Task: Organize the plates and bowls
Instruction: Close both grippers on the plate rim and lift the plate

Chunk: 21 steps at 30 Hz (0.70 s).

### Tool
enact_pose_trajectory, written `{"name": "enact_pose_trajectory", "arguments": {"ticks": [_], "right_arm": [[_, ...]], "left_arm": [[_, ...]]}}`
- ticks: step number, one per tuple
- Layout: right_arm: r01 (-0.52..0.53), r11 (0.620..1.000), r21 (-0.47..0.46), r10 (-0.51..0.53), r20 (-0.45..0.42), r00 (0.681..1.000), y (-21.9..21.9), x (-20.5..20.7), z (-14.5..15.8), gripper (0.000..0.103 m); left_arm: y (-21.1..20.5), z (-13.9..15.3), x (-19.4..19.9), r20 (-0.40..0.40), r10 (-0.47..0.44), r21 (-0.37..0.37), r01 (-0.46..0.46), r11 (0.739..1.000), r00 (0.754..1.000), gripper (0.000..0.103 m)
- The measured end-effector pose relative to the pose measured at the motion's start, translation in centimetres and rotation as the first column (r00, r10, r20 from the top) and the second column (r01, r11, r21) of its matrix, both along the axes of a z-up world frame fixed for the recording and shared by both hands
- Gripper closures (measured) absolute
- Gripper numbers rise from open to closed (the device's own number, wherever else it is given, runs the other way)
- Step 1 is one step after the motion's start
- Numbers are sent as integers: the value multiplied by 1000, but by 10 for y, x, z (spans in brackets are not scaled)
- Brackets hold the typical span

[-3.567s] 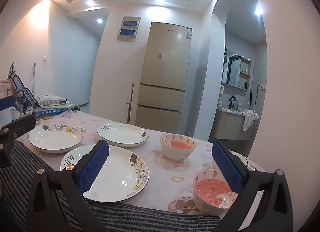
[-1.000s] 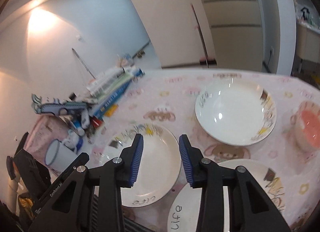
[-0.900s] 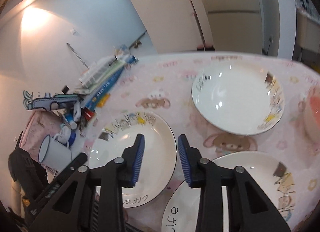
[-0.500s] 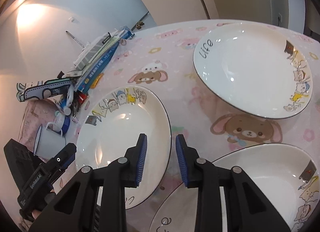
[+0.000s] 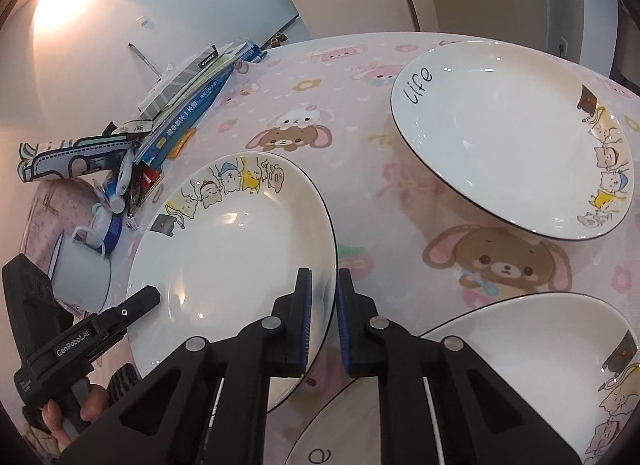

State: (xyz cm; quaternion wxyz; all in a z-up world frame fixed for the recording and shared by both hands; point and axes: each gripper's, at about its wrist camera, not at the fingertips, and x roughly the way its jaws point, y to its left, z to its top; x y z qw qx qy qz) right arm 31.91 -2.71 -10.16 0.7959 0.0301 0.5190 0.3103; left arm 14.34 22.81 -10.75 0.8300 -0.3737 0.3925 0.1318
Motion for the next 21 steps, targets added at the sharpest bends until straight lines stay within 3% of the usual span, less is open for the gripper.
{"name": "enact_pose_trajectory", "arguments": {"ticks": [3, 7, 12, 17, 21], "right_arm": [[-7, 1000, 8, 7, 4, 1000, -2, 2, -1, 93], [5, 997, 73, -2, -44, 999, -7, 12, -5, 96], [-31, 999, 20, 30, 27, 999, 2, 5, -3, 94], [-53, 998, 28, 53, 13, 999, -1, 7, -3, 94], [-53, 998, 37, 52, 29, 998, -2, 5, -3, 94]], "left_arm": [[4, -3, -2, 16, 12, -35, -11, 999, 1000, 91], [1, -1, -2, 9, 10, -9, -10, 1000, 1000, 91], [-5, 2, 2, -15, -10, 37, 11, 999, 1000, 88], [-5, 2, 3, -19, -21, 46, 22, 999, 1000, 85], [-15, 6, 6, -45, -34, 133, 39, 990, 998, 85]]}}
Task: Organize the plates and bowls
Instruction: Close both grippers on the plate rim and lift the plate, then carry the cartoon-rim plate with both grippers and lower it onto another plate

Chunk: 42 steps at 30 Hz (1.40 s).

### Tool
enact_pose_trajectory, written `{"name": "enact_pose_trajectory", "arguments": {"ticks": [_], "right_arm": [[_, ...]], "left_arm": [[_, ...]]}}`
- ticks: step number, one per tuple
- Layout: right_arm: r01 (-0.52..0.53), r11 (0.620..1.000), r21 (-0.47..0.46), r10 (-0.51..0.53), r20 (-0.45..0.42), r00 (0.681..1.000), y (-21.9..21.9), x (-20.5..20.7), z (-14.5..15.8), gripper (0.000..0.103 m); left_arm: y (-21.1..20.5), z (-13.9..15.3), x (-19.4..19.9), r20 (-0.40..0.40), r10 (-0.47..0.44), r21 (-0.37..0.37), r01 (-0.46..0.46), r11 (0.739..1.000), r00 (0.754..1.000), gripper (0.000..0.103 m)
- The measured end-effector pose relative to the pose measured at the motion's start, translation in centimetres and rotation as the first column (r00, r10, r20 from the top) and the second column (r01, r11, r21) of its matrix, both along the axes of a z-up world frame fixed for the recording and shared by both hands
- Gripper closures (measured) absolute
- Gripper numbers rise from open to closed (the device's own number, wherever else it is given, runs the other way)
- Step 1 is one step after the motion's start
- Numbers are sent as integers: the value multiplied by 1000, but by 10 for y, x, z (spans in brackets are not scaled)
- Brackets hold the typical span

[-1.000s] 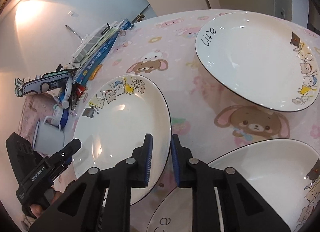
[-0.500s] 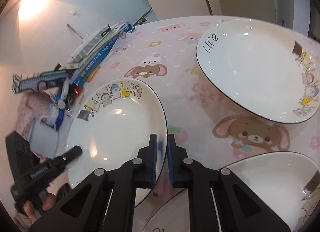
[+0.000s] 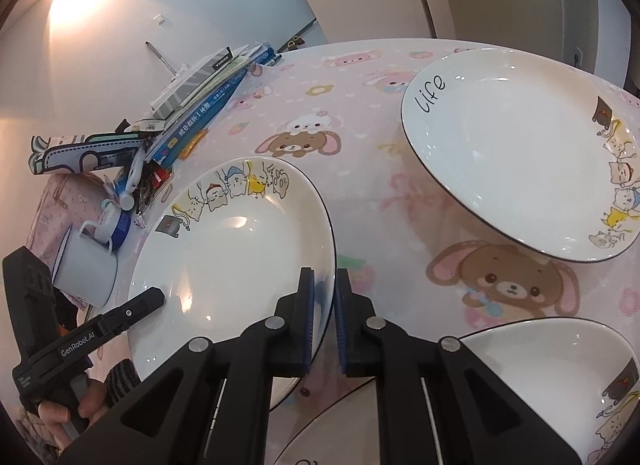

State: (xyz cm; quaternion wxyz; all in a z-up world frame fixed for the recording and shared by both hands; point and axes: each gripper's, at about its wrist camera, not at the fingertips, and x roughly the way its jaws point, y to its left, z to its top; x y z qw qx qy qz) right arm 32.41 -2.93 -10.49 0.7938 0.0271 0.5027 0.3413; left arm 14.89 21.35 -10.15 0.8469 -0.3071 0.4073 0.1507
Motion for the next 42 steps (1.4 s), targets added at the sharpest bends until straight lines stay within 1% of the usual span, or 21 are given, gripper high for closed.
{"name": "enact_pose_trajectory", "arguments": {"ticks": [1, 3, 5, 9, 11, 12, 14, 17, 18, 21, 23, 25, 30, 33, 36, 40, 42], "right_arm": [[0, 1000, -1, 0, 4, 1000, 0, -1, 0, 94], [3, 1000, 5, -3, 13, 1000, -1, -2, 2, 94], [1, 1000, 22, -2, 28, 1000, -4, -3, 7, 94], [-1, 1000, 28, -1, 64, 998, -5, -6, 14, 94], [4, 999, 42, -7, 67, 998, -7, -7, 18, 94], [3, 999, 48, -6, 69, 998, -9, -8, 19, 94], [3, 998, 66, -8, 76, 997, -11, -10, 26, 94], [17, 998, 67, -24, 107, 994, -15, -18, 42, 94], [18, 998, 62, -25, 121, 992, -17, -21, 48, 94], [27, 999, 32, -32, 166, 986, -27, -33, 71, 92], [36, 999, -19, -32, 187, 982, -33, -40, 84, 91], [49, 999, -14, -44, 232, 972, -47, -51, 99, 91], [95, 995, 12, -94, 284, 954, -92, -78, 129, 91], [120, 993, 19, -120, 301, 946, -115, -94, 135, 91], [155, 988, 26, -156, 286, 946, -139, -106, 132, 91], [198, 980, 24, -198, 251, 947, -161, -116, 121, 91], [215, 976, 28, -215, 243, 946, -173, -119, 114, 91]], "left_arm": [[0, 1, -1, 9, -2, 5, 2, 1000, 1000, 85], [3, 3, -4, 45, 0, -10, 0, 1000, 999, 87], [4, 6, -9, 78, 3, -17, -2, 1000, 997, 87], [2, 12, -11, 108, -1, 9, 0, 1000, 994, 87], [2, 16, -15, 143, -3, 12, 1, 1000, 990, 87], [2, 18, -16, 156, -3, 18, 0, 1000, 988, 87], [-3, 27, -20, 186, -8, 60, -4, 998, 982, 87], [-13, 45, -22, 167, -15, 110, -4, 994, 986, 87], [-15, 50, -23, 168, -14, 113, -5, 994, 986, 87], [-29, 76, -30, 207, -53, 135, 25, 991, 977, 87], [-48, 95, -33, 204, -95, 199, 54, 979, 974, 86], [-62, 106, -36, 210, -131, 224, 82, 971, 969, 86], [-95, 122, -43, 242, -210, 216, 159, 963, 947, 86], [-117, 127, -49, 253, -256, 228, 200, 953, 933, 85], [-140, 127, -57, 249, -307, 251, 245, 936, 919, 85], [-164, 116, -60, 217, -346, 258, 288, 922, 913, 85], [-172, 108, -58, 196, -367, 247, 316, 916, 909, 85]]}}
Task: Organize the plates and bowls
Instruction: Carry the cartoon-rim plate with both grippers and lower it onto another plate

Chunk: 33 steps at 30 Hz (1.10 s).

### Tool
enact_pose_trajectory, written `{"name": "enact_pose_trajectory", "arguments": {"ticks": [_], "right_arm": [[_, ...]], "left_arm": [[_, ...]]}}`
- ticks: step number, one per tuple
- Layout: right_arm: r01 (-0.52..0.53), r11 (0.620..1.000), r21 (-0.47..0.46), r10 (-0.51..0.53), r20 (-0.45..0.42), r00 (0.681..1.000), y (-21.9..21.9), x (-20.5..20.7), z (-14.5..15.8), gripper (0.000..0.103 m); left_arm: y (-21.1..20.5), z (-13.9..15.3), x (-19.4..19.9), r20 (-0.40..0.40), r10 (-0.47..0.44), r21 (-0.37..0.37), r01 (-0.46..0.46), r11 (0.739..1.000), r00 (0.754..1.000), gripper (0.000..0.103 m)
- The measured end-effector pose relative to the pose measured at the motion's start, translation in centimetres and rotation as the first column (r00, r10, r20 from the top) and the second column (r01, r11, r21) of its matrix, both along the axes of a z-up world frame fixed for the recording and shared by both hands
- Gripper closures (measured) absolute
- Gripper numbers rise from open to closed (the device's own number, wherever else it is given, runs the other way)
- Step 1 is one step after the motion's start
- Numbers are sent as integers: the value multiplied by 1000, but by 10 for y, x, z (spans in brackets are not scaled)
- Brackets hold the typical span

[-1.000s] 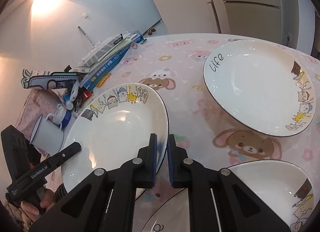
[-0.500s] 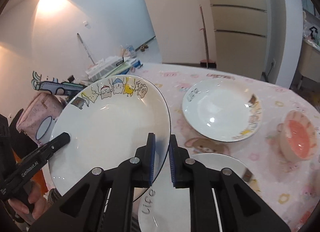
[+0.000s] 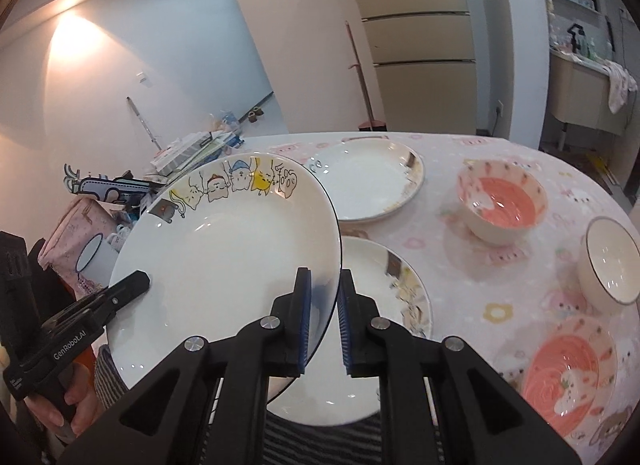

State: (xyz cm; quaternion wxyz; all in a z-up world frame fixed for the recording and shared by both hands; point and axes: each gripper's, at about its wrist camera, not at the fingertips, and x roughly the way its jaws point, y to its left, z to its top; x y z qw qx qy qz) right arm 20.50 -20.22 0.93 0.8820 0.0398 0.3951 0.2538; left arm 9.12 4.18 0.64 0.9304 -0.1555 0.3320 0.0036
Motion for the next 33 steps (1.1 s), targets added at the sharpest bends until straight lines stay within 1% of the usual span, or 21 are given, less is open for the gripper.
{"name": "enact_pose_trajectory", "arguments": {"ticks": [3, 6, 8, 12, 22, 25, 30, 33], "right_arm": [[16, 1000, 9, -15, -12, 1000, -16, -1, -9, 91], [22, 1000, 14, -22, -25, 999, -25, 4, -21, 91], [31, 999, 13, -30, -51, 998, -28, 7, -32, 91], [50, 999, 13, -49, -85, 995, -33, 10, -49, 91], [89, 995, -47, -95, -123, 988, -37, 14, -70, 91], [89, 994, -61, -96, -133, 986, -37, 14, -73, 90], [84, 992, -99, -97, -138, 986, -35, 12, -82, 90], [81, 986, -149, -96, -97, 991, -29, 5, -81, 89]], "left_arm": [[-8, -11, 10, -37, -31, -20, 31, 999, 999, 85], [-16, -20, 19, -61, -48, -6, 48, 999, 997, 85], [-21, -28, 26, -89, -55, 7, 56, 998, 995, 85], [-25, -43, 32, -125, -64, 3, 65, 998, 990, 85], [-33, -70, 46, -187, -102, 28, 109, 994, 977, 82], [-38, -69, 46, -179, -94, 81, 110, 991, 979, 82], [-44, -72, 46, -172, -75, 141, 100, 985, 982, 81], [-49, -73, 45, -170, -66, 180, 97, 979, 983, 80]]}}
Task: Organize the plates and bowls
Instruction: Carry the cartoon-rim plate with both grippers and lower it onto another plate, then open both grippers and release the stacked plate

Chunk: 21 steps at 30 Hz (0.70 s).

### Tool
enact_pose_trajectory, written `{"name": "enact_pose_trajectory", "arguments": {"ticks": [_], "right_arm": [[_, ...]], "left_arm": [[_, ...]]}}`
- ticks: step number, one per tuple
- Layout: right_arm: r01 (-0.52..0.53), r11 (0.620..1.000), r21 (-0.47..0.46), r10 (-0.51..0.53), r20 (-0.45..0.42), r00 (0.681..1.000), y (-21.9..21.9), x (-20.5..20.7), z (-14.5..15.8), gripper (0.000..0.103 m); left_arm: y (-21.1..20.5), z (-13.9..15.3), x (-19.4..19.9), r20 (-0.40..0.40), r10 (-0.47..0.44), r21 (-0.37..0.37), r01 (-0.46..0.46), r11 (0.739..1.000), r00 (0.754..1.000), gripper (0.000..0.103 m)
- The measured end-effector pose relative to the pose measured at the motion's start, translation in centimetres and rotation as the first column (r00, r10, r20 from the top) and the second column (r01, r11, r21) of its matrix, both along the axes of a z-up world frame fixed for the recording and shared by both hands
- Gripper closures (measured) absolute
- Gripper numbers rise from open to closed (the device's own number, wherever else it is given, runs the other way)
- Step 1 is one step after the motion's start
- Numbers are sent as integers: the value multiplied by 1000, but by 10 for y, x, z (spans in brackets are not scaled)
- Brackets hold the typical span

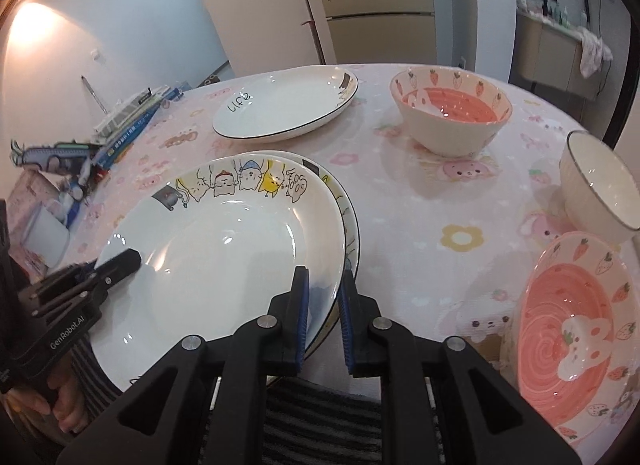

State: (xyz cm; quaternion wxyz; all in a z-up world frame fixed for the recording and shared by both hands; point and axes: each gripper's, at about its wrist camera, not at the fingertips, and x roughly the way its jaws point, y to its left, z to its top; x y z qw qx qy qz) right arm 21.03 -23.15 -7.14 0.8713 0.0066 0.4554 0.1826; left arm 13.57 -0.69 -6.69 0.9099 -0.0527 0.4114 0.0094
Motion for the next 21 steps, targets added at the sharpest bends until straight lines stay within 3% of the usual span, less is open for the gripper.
{"name": "enact_pose_trajectory", "arguments": {"ticks": [8, 14, 18, 21], "right_arm": [[-4, 985, -172, 22, 101, 995, 17, -14, 0, 85], [7, 982, -191, 14, 109, 994, 20, -15, -4, 80], [-4, 980, -198, 24, 95, 995, 21, -13, -6, 71], [-21, 985, -171, 34, 70, 997, 19, -10, -8, 69]], "left_arm": [[-4, -8, 5, -36, 3, 41, -1, 999, 999, 77], [-8, -10, 4, -34, -4, 72, 6, 997, 999, 72], [-15, -15, 6, -67, -50, 64, 55, 996, 996, 53], [-18, -16, 7, -77, -53, 77, 59, 995, 996, 52]]}}
